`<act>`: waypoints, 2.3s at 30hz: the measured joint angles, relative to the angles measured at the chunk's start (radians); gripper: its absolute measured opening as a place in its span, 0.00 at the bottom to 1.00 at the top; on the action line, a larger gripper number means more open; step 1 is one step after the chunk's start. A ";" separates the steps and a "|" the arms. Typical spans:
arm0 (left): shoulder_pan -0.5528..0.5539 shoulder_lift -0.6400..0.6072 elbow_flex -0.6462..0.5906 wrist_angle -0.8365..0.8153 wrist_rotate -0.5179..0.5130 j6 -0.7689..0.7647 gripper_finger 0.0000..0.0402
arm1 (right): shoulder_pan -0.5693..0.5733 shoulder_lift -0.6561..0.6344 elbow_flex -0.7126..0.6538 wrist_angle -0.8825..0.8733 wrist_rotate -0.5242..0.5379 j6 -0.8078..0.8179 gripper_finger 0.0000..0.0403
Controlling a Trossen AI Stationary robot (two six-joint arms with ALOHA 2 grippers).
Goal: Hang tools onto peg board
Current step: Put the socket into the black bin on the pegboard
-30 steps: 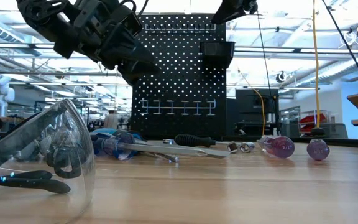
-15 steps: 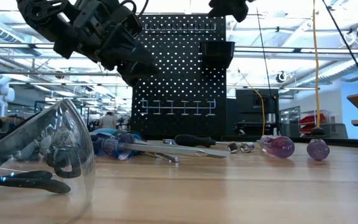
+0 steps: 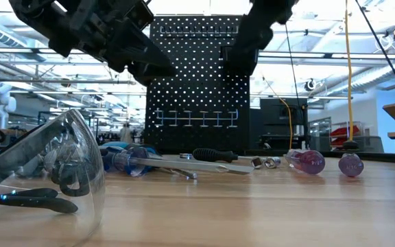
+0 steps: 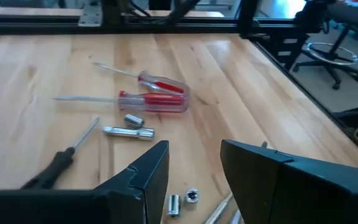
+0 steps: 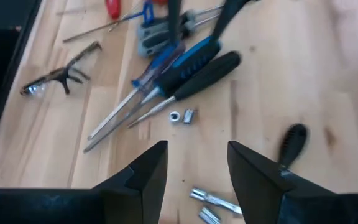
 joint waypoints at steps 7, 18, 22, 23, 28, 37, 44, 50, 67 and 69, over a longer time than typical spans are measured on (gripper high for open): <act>-0.031 0.057 0.015 0.000 -0.005 0.039 0.38 | 0.028 0.105 -0.003 0.105 0.029 -0.015 0.40; -0.046 0.291 0.089 0.012 0.004 0.069 0.38 | 0.041 0.114 -0.004 0.110 0.071 -0.070 0.40; -0.057 0.344 0.112 0.012 0.013 0.069 0.38 | 0.040 0.112 -0.004 0.106 0.129 -0.110 0.40; -0.058 0.351 0.113 0.011 0.013 0.069 0.38 | 0.040 0.112 -0.004 0.106 0.133 -0.119 0.40; -0.063 0.374 0.115 0.070 0.012 0.066 0.38 | 0.032 0.092 -0.074 0.181 0.131 -0.198 0.40; -0.078 0.388 0.116 0.044 -0.074 0.039 0.38 | -0.027 -0.084 -0.422 0.614 0.122 -0.152 0.40; -0.081 0.388 0.115 0.065 -0.074 0.040 0.38 | -0.037 -0.163 -0.445 0.666 0.128 -0.156 0.40; -0.081 0.388 0.115 0.064 -0.075 0.040 0.38 | -0.036 -0.174 -0.445 0.670 0.127 -0.158 0.40; -0.098 0.471 0.150 0.061 -0.108 0.049 0.38 | -0.036 -0.168 -0.445 0.671 0.133 -0.149 0.40; -0.097 0.497 0.170 0.054 -0.107 0.055 0.38 | -0.036 -0.168 -0.445 0.670 0.133 -0.149 0.40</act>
